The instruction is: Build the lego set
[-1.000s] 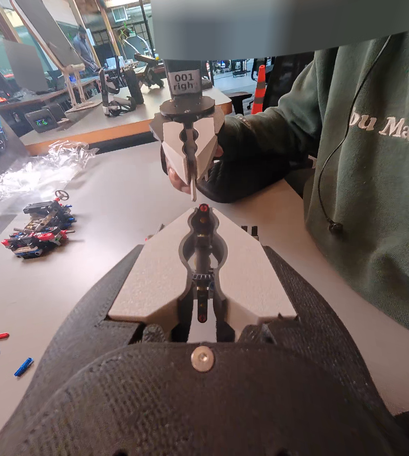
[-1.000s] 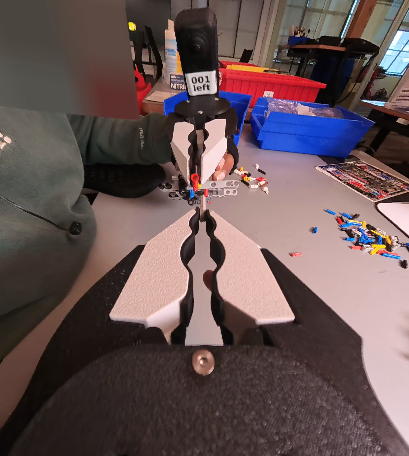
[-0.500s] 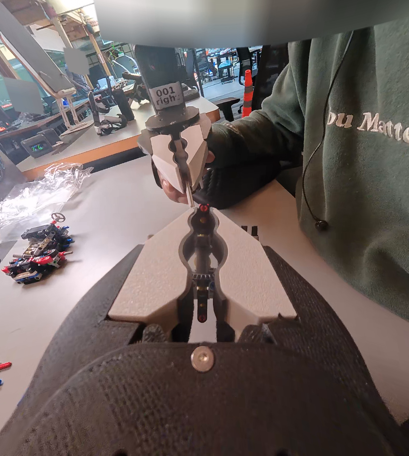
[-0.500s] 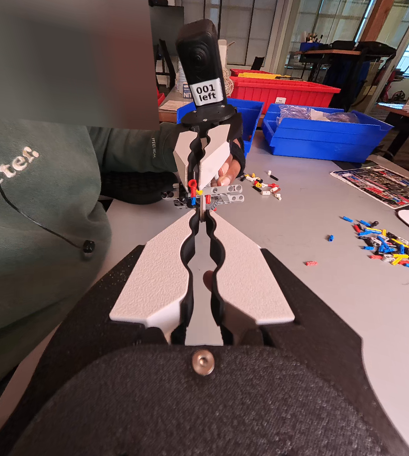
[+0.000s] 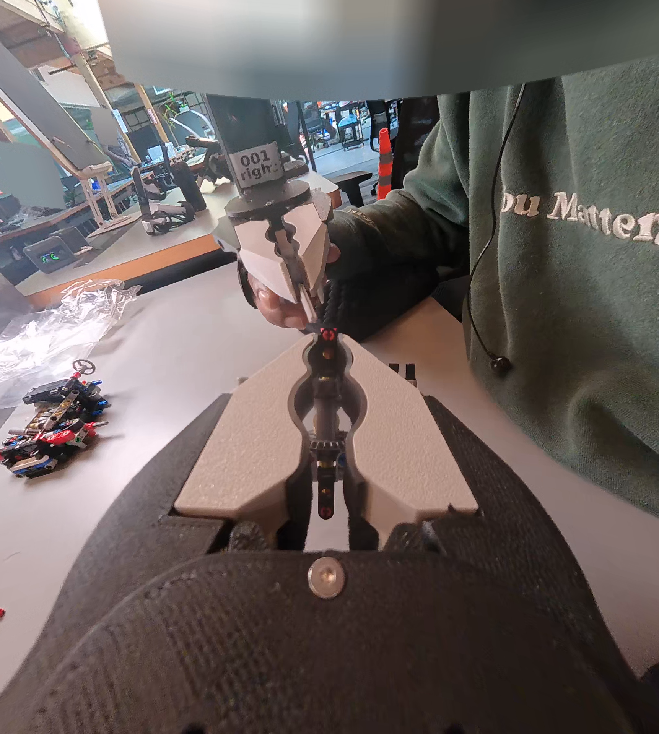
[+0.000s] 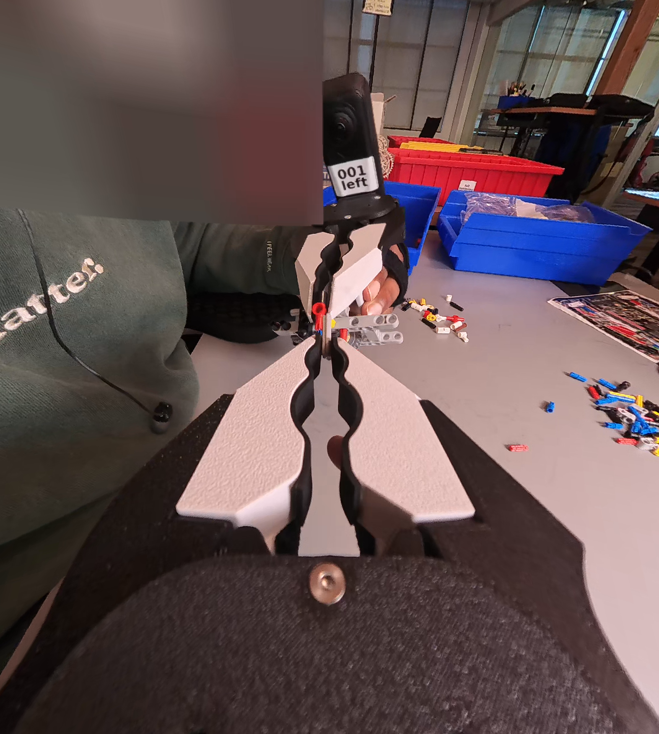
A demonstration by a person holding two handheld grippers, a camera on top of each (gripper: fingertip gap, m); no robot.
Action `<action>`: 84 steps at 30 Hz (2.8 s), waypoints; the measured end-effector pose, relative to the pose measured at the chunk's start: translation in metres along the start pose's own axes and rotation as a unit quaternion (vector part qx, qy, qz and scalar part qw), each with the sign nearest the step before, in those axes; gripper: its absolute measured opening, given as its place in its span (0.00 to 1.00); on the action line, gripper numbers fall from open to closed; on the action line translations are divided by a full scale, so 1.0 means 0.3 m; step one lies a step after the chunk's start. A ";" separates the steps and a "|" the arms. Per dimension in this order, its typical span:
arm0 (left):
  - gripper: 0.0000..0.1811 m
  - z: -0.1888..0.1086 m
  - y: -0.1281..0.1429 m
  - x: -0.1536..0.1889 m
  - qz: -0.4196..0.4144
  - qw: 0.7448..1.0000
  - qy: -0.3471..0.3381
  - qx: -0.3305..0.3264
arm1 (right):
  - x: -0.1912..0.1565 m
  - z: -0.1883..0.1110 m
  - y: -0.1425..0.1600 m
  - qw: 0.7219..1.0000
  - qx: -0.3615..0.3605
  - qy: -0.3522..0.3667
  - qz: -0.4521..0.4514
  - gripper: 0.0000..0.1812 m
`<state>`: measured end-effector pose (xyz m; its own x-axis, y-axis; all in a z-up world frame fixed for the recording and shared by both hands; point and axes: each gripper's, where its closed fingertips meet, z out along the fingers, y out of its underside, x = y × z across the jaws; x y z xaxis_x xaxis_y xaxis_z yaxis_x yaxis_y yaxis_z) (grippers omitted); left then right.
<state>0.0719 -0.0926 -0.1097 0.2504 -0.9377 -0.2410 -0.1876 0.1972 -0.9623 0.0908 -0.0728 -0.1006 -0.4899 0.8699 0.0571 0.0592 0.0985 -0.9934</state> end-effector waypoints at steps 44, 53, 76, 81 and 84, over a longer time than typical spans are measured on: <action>0.02 0.031 0.202 0.018 -0.147 0.975 0.038 -0.159 | -0.002 0.061 0.169 0.978 -0.184 0.028 -0.095 0.01; 0.03 0.047 0.226 0.037 -0.191 0.967 0.062 -0.155 | -0.017 0.076 0.203 0.970 -0.184 0.013 -0.161 0.02; 0.03 0.050 0.149 0.017 -0.129 0.988 0.055 -0.070 | -0.017 0.064 0.117 0.982 -0.156 0.004 -0.105 0.02; 0.03 0.060 0.167 0.020 -0.119 0.987 0.050 -0.097 | -0.021 0.057 0.137 0.973 -0.190 -0.004 -0.132 0.02; 0.03 0.058 0.174 0.023 -0.120 0.987 0.049 -0.098 | -0.023 0.062 0.144 0.973 -0.188 -0.003 -0.132 0.02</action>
<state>0.0805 -0.0840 -0.1638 0.2191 -0.9756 0.0137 -0.3156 -0.0841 -0.9452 0.0807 -0.0835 -0.1459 -0.5361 0.7873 0.3046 0.2445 0.4901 -0.8367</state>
